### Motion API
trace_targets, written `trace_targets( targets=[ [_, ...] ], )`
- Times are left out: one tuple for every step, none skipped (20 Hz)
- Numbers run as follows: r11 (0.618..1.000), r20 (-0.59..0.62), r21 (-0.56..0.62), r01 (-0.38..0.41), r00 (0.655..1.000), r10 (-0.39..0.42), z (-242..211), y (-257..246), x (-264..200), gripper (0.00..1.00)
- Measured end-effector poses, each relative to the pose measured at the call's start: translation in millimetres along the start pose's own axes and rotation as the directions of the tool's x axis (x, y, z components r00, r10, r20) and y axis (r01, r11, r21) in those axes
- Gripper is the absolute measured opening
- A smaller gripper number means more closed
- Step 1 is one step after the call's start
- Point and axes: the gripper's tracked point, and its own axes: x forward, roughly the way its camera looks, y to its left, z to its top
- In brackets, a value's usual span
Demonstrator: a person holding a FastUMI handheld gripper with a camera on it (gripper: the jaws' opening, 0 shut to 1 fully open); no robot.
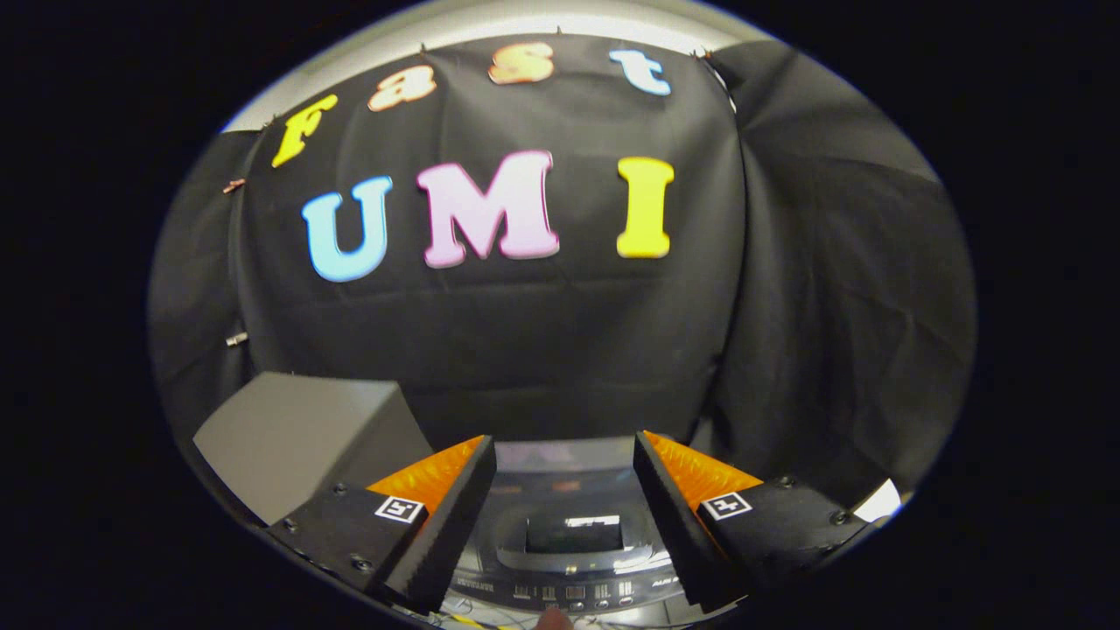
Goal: Put the clothes into the washing machine and then close the washing machine lid.
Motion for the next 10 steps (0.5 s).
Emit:
trace_targets(
  targets=[
    [1.0, 0.061, -0.01, -0.009, 0.998, 0.01, 23.1, 4.3, -10.0, 0.99],
    [0.999, 0.112, -0.015, -0.028, 0.993, 0.029, 42.5, 11.8, -21.3, 0.99],
    [0.999, 0.154, -0.02, -0.035, 0.987, 0.038, 55.9, 14.2, -27.8, 0.99],
    [0.999, 0.18, -0.03, -0.043, 0.982, 0.047, 64.3, 15.3, -38.5, 0.98],
    [0.998, 0.208, -0.04, -0.044, 0.977, 0.052, 73.7, 15.9, -48.9, 0.99],
    [0.998, 0.23, -0.045, -0.042, 0.972, 0.051, 85.3, 15.2, -59.3, 0.99],
    [0.998, 0.248, -0.039, -0.046, 0.967, 0.054, 94.2, 15.6, -66.5, 0.98],
    [0.998, 0.268, -0.036, -0.05, 0.962, 0.058, 103.5, 20.2, -72.3, 0.98],
    [0.998, 0.279, -0.031, -0.048, 0.959, 0.055, 108.7, 18.6, -75.6, 0.98],
    [0.998, 0.289, -0.022, -0.062, 0.955, 0.066, 112.8, 20.9, -80.2, 0.98]
  ],
)
